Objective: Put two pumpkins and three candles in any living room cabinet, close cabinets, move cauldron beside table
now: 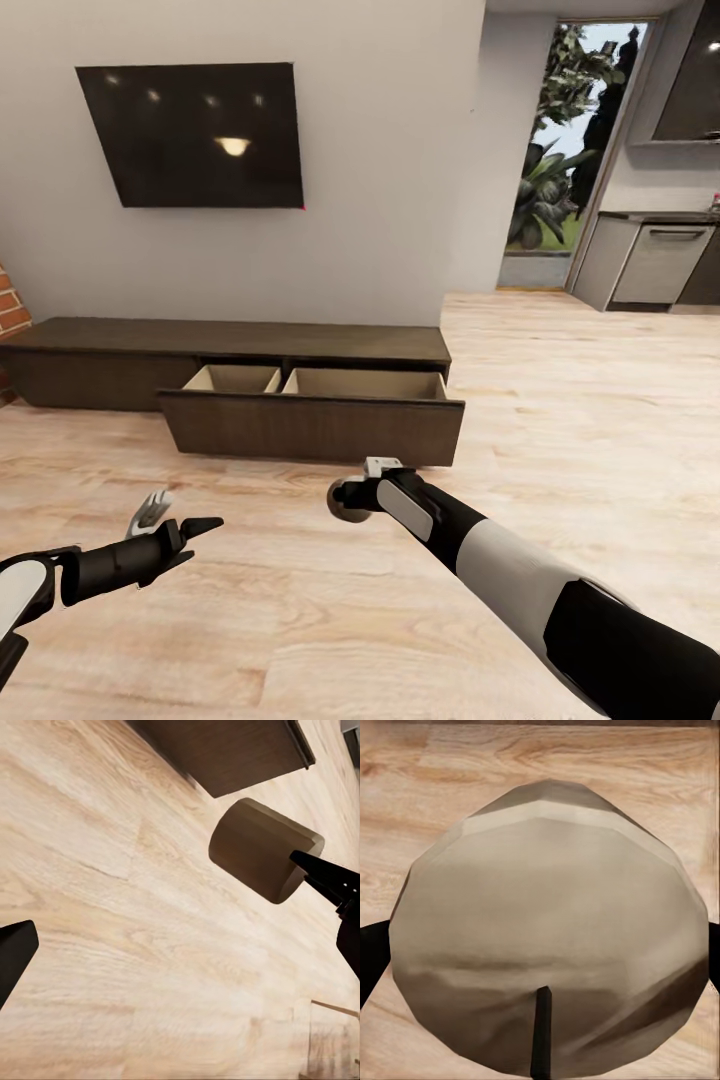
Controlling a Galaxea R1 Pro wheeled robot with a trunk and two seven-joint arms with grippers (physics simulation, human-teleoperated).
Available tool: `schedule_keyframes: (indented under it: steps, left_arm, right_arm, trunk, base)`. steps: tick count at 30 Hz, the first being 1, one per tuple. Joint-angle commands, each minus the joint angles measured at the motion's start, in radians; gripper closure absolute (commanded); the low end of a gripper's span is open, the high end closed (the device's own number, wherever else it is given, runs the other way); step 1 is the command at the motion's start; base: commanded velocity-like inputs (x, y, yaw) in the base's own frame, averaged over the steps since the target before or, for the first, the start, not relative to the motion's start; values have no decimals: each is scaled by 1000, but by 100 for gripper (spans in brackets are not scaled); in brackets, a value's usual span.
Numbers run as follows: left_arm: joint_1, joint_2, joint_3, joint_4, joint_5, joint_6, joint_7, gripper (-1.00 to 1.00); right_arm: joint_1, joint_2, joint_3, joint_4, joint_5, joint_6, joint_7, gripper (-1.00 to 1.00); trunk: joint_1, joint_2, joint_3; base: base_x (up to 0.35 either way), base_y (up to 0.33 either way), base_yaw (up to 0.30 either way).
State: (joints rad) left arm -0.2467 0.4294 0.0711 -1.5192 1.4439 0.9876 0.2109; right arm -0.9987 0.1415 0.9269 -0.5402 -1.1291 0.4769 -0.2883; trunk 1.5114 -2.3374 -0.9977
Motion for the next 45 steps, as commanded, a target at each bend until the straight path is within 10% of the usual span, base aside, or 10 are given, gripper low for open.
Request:
schedule_keyframes:
  steps: [1,9,21,45]
  left_arm:
    - [0,0,2,-1,10,3,10,-100]
    - [0,7,3,-12,30,9,-72,-100]
    - [43,76,-35,-18,39,16,-688,-100]
    - [107,60,-97,22,32,2,-759,-100]
  right_arm:
    - [-1,0,6,-1,-11,-3,-8,100]
    - [-1,-1,7,-1,-3,-13,-9,100]
    - [-1,-5,9,0,0,-44,-8,100]
    - [1,-11,19,28,29,-78,0,100]
  trunk:
    - [-4,7,1]
    - [-35,63,25]
    - [-81,147,62]
    - [-100,182,78]
  base:
    - [0,0,-155]
    - [0,0,-32]
    - [0,0,0]
    - [0,0,0]
